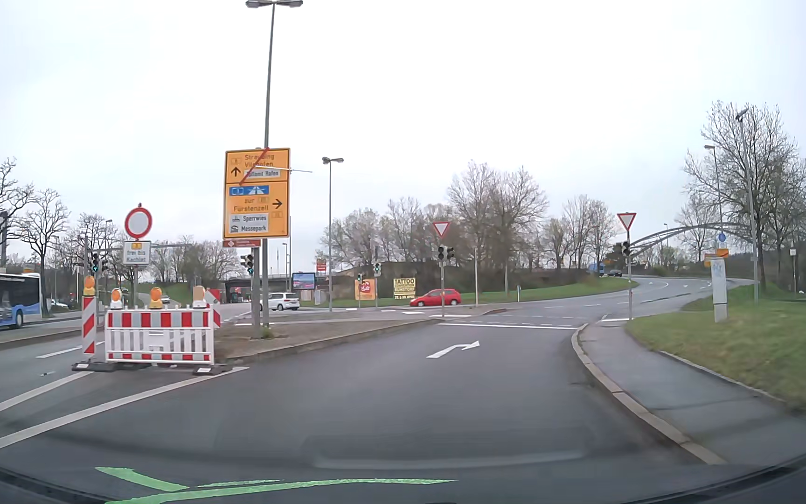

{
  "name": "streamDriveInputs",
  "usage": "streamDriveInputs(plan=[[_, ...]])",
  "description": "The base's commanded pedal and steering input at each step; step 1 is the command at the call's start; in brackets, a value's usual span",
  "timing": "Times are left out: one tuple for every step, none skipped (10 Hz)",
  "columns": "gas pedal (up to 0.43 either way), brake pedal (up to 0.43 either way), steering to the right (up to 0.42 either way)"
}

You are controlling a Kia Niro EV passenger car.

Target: Follow the waypoints while adhering to traffic rules and regulations

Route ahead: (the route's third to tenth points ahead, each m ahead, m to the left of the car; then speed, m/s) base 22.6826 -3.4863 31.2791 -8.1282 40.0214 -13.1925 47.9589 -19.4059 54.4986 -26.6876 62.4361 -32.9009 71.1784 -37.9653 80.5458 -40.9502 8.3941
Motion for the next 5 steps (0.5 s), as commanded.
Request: streamDriveInputs(plan=[[0.000, 0.140, 0.057], [0.000, 0.146, 0.058], [0.000, 0.146, 0.058], [0.000, 0.134, 0.063], [0.000, 0.134, 0.066]])
